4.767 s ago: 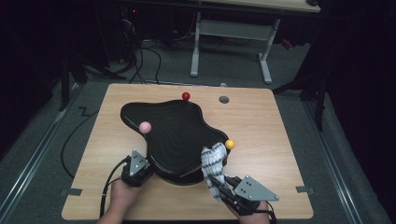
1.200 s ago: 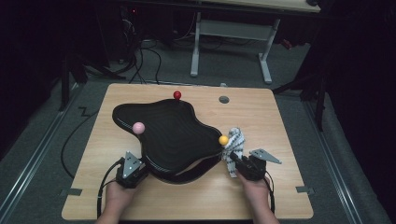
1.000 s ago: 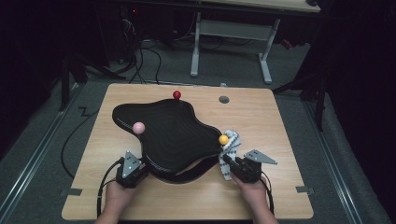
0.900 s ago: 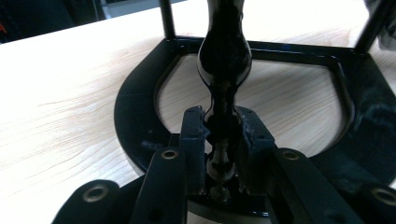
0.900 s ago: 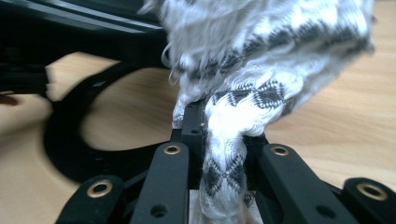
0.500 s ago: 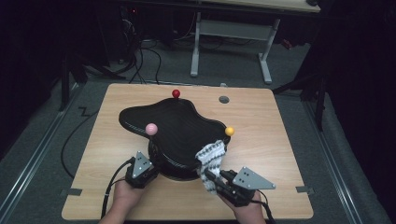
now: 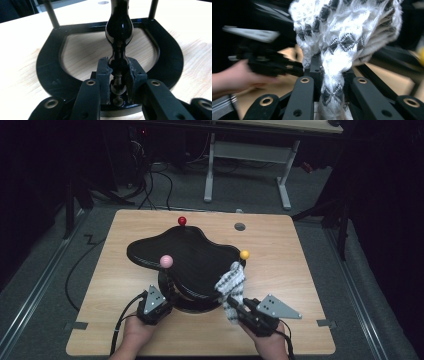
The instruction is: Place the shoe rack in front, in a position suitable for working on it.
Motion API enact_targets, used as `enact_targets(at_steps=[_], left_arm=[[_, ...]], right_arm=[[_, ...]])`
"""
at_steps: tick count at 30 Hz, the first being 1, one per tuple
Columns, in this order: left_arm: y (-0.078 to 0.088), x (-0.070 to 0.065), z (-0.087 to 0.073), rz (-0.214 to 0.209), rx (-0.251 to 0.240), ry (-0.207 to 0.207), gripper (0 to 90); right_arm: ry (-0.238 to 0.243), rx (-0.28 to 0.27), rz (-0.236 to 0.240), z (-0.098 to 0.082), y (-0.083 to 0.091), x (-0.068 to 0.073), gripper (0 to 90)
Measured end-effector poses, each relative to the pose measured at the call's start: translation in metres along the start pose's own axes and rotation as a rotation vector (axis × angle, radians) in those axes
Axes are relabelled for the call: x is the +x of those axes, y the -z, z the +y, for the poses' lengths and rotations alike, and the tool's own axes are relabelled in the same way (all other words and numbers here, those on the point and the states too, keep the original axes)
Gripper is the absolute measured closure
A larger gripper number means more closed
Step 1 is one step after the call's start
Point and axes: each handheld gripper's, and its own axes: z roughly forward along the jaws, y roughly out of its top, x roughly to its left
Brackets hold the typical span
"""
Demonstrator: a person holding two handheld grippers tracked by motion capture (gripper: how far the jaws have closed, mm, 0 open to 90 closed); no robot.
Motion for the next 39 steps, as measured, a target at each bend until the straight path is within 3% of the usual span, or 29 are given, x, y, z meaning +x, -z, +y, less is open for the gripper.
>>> enact_targets(at_steps=[5, 15, 20, 22, 26, 28, 31, 36, 37, 39], left_arm=[[0.0, -0.008, 0.001, -0.022, 0.002, -0.014, 74.5], [-0.009, -0.019, 0.007, -0.039, 0.007, -0.006, 74.7], [-0.012, -0.026, 0.009, -0.052, 0.009, -0.012, 74.8], [-0.013, -0.032, 0.01, -0.076, 0.01, -0.027, 74.8], [-0.016, -0.057, 0.015, -0.136, 0.014, -0.145, 73.5], [-0.019, -0.068, 0.017, -0.156, 0.013, -0.16, 73.1], [-0.022, -0.069, 0.019, -0.157, 0.014, -0.156, 73.2], [-0.029, -0.073, 0.022, -0.144, 0.028, -0.141, 73.7], [-0.032, -0.076, 0.023, -0.14, 0.028, -0.098, 74.2], [-0.035, -0.079, 0.023, -0.136, 0.019, -0.097, 74.6]], right_arm=[[-0.033, 0.006, -0.018, -0.002, -0.001, -0.012, 79.1], [0.057, -0.07, 0.027, 0.015, 0.029, 0.026, 79.2], [0.094, -0.099, 0.051, 0.021, 0.032, 0.04, 79.3], [0.1, -0.102, 0.051, 0.022, 0.032, 0.042, 79.3], [0.123, -0.099, 0.045, 0.026, 0.029, 0.051, 79.4], [0.125, -0.089, 0.018, 0.025, 0.028, 0.049, 79.4], [0.129, -0.087, -0.006, 0.025, 0.031, 0.043, 79.4], [0.109, -0.094, -0.087, 0.026, 0.046, 0.019, 79.3], [0.101, -0.096, -0.108, 0.026, 0.048, 0.014, 79.3], [0.087, -0.098, -0.156, 0.026, 0.051, 0.004, 79.3]])
